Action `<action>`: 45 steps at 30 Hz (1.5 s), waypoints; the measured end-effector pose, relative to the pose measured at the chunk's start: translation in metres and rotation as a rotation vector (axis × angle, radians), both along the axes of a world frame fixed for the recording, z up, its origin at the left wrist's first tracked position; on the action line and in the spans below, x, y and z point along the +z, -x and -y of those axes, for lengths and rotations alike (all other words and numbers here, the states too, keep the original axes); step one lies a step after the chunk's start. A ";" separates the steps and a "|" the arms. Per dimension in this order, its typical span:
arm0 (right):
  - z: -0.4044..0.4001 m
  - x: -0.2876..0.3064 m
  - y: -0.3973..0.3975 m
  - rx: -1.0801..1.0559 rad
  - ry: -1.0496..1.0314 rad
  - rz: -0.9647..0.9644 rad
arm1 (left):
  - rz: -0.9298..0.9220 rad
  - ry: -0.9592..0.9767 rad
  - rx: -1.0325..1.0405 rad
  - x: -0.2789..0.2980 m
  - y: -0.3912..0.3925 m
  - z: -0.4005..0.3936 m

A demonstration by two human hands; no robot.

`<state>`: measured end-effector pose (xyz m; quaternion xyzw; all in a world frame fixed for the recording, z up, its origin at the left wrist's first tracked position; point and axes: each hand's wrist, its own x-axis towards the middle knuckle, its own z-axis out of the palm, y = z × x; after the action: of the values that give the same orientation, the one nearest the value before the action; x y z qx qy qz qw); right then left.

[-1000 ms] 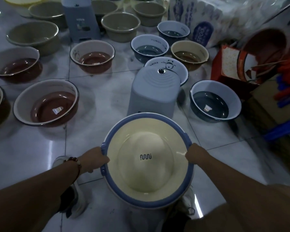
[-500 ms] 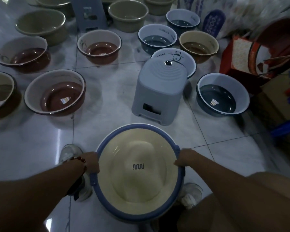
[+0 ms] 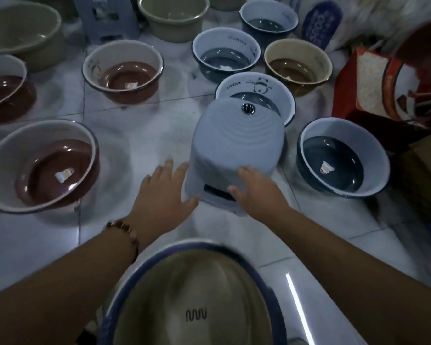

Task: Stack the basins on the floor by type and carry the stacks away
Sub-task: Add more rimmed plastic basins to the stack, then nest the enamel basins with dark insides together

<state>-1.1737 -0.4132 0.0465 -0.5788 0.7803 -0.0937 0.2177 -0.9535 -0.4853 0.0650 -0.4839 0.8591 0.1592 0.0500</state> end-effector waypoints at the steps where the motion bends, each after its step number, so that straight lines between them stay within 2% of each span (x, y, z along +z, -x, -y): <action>1: 0.015 0.003 0.013 -0.004 0.062 -0.008 | -0.024 0.008 0.018 0.001 0.008 0.011; 4: 0.045 0.014 0.041 -0.047 0.150 -0.037 | -0.012 -0.039 -0.029 0.006 0.026 0.039; 8: 0.069 0.052 0.072 -0.098 -0.134 -0.082 | 0.038 -0.263 -0.004 0.036 0.061 0.070; 11: 0.089 0.127 0.090 -0.145 -0.315 -0.135 | 0.092 -0.378 -0.076 0.099 0.081 0.097; 15: 0.097 0.228 0.105 -0.330 -0.312 -0.116 | 0.098 -0.335 -0.229 0.204 0.110 0.136; 20: 0.126 0.253 0.158 -0.432 -0.328 -0.050 | 0.128 -0.152 -0.399 0.254 0.193 0.208; 22: 0.147 0.246 0.191 -0.440 -0.300 -0.017 | 0.246 -0.213 -0.433 0.254 0.232 0.237; 24: 0.166 0.233 0.225 -0.413 -0.243 0.004 | 0.346 -0.179 -0.415 0.249 0.263 0.264; 29: 0.208 0.192 0.298 -0.387 -0.270 0.073 | 0.405 -0.092 -0.393 0.215 0.308 0.321; 33: 0.241 0.143 0.340 -0.411 -0.327 0.043 | 0.495 -0.165 -0.437 0.172 0.353 0.361; 36: 0.271 0.094 0.361 -0.417 -0.425 0.050 | 0.484 -0.183 -0.539 0.124 0.387 0.392; 40: 0.314 0.021 0.380 -0.437 -0.432 0.008 | 0.495 -0.152 -0.734 0.057 0.447 0.431; 42: 0.331 -0.010 0.389 -0.487 -0.450 -0.005 | 0.432 -0.151 -0.813 0.028 0.474 0.446; 45: 0.347 -0.039 0.400 -0.568 -0.467 0.042 | 0.333 -0.228 -0.805 0.001 0.508 0.464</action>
<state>-1.5734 -0.7605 0.0073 -0.2717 0.9055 0.0184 0.3254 -1.4614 -0.9497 0.0660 -0.1217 0.9361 0.1405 0.2987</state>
